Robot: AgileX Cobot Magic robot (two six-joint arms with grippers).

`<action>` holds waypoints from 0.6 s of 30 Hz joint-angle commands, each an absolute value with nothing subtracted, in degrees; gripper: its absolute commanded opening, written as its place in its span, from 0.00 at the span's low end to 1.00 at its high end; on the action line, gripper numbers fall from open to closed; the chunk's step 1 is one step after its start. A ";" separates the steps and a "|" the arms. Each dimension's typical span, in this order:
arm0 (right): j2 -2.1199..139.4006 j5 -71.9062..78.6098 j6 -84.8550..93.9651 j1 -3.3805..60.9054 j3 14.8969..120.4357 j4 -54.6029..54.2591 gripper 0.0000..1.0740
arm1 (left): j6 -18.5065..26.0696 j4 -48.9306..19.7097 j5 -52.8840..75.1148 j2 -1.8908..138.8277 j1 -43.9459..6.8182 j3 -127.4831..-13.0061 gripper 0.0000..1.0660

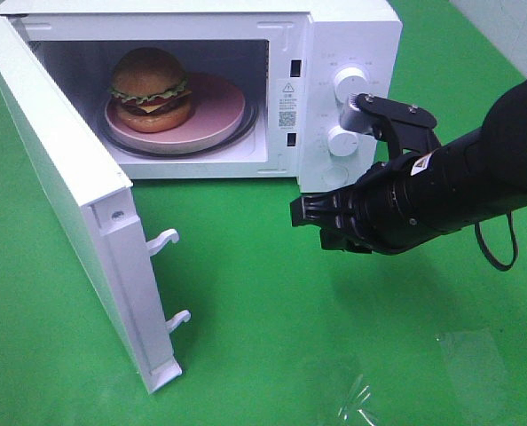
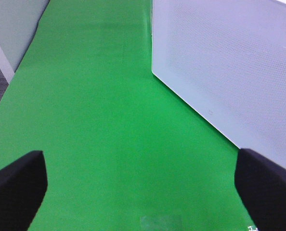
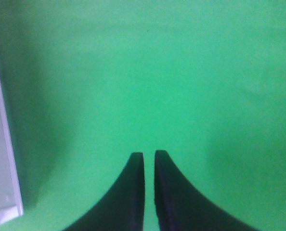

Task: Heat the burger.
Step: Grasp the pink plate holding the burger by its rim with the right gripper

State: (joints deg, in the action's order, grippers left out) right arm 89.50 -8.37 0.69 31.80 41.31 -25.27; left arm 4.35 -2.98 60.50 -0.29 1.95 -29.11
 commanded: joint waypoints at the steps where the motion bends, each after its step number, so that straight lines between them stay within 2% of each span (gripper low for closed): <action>1: 86.52 -13.58 5.33 31.63 41.42 -18.39 0.07 | 4.47 -2.92 59.70 -1.38 1.95 -28.82 0.92; 4: 84.40 -19.02 7.85 31.63 42.46 -11.06 0.07 | 4.47 -2.92 59.70 -1.38 1.95 -28.82 0.92; 9: 83.42 -24.64 7.96 31.63 44.40 -4.64 0.07 | 4.47 -2.92 59.70 -1.38 1.95 -28.82 0.92; 11: 83.42 -31.34 8.37 31.63 47.73 3.09 0.09 | 4.47 -2.92 59.70 -1.38 1.95 -28.82 0.92; 18: 83.42 -35.35 15.41 31.63 50.71 9.97 0.10 | 4.47 -2.92 59.70 -1.38 1.95 -28.82 0.92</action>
State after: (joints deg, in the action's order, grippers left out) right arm 83.71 -34.26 13.52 31.80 50.19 8.48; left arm 4.35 -2.98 60.50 -0.29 1.95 -29.11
